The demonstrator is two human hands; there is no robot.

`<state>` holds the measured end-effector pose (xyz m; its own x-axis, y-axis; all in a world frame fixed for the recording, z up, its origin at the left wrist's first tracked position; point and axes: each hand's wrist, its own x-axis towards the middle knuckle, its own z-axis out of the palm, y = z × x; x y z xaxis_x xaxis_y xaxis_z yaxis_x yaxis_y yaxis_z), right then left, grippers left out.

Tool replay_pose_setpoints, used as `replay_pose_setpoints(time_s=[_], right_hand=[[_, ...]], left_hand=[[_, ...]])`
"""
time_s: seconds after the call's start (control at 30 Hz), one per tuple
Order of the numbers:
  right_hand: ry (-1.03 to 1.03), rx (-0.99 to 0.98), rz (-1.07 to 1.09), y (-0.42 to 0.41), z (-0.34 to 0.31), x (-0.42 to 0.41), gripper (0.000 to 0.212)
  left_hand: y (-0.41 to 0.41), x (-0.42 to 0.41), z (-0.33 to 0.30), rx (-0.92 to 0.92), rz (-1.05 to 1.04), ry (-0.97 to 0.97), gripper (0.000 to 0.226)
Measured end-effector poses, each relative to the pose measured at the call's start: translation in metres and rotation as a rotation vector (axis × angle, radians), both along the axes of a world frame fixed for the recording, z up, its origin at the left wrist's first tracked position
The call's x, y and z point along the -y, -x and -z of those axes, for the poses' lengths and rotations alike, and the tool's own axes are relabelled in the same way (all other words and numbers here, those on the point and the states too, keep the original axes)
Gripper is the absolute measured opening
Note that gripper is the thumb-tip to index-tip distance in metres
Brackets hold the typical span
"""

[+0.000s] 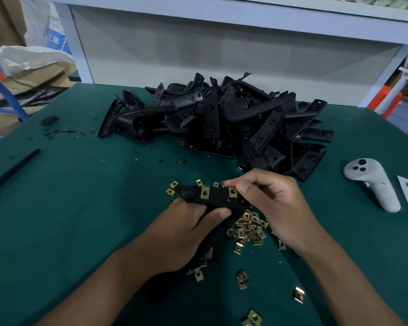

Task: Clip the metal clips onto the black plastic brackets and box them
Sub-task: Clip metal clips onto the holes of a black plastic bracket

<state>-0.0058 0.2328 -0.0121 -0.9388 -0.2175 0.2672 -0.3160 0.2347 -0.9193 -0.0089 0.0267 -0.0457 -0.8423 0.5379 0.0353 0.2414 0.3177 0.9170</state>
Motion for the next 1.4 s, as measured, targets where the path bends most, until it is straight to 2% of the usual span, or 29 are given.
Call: replay_pose_setpoints(time_s=[0.27, 0.37, 0.47, 0.57, 0.63, 0.73, 0.9, 0.97, 1.07, 1.2, 1.33, 1.4], right_hand=[[0.067, 0.032, -0.056, 0.002, 0.006, -0.001, 0.019], [0.091, 0.100, -0.141, 0.002, 0.011, 0.003, 0.028], [0.101, 0.088, -0.041, 0.004, 0.015, 0.007, 0.031], [0.179, 0.069, 0.056, 0.006, 0.014, 0.006, 0.030], [0.218, 0.043, 0.048, 0.007, 0.011, 0.005, 0.024], [0.214, 0.028, 0.058, 0.007, 0.004, 0.002, 0.020], [0.150, 0.052, 0.080, -0.015, -0.019, -0.020, 0.027], [0.157, 0.013, 0.151, -0.040, -0.025, -0.039, 0.030], [0.193, -0.075, 0.354, -0.099, -0.028, -0.075, 0.027], [0.192, -0.156, 0.679, -0.198, -0.028, -0.126, 0.028], [0.213, -0.193, 1.034, -0.294, -0.019, -0.164, 0.045], [0.209, -0.159, 1.160, -0.332, -0.014, -0.175, 0.048]], left_hand=[[-0.001, -0.004, -0.002, -0.008, -0.105, -0.079, 0.044], [-0.001, -0.004, -0.002, -0.039, -0.144, -0.083, 0.041], [-0.002, -0.008, -0.002, -0.026, -0.207, -0.126, 0.046], [-0.002, -0.012, -0.006, 0.077, -0.297, -0.365, 0.029], [0.000, -0.010, -0.011, 0.016, -0.376, -0.491, 0.026], [-0.001, -0.013, -0.018, -0.090, -0.411, -0.493, 0.026], [-0.020, -0.033, -0.035, -0.124, -0.432, -0.453, 0.023], [-0.032, -0.051, -0.044, -0.125, -0.370, -0.435, 0.029], [-0.059, -0.094, -0.053, -0.057, -0.167, -0.449, 0.040], [-0.112, -0.167, -0.054, 0.016, 0.137, -0.458, 0.027], [-0.179, -0.236, -0.039, 0.126, 0.400, -0.451, 0.019], [-0.207, -0.262, -0.030, 0.145, 0.517, -0.384, 0.016]])
